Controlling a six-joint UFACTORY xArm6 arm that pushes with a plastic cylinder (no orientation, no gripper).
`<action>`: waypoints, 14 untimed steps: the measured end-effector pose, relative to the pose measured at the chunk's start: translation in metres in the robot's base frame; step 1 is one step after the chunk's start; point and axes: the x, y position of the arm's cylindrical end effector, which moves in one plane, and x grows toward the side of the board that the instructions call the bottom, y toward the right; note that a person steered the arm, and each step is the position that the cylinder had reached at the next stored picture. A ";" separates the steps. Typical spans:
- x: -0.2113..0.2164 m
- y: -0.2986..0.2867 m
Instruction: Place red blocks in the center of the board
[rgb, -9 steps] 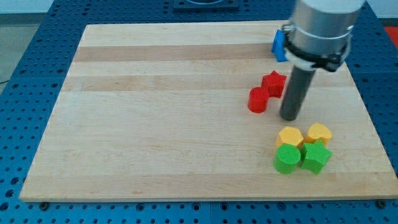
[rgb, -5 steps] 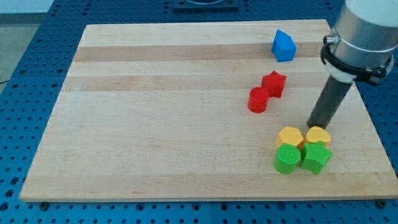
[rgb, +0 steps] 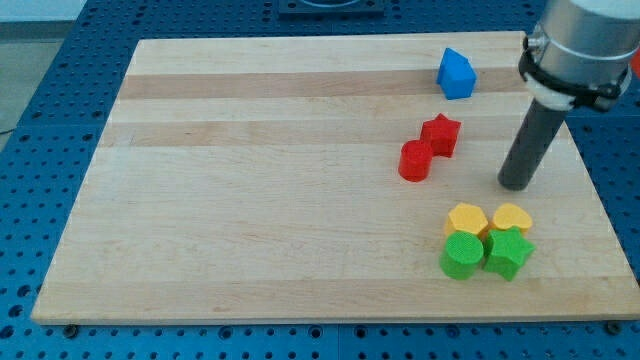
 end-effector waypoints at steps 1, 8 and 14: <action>-0.036 0.051; -0.065 -0.216; -0.004 -0.034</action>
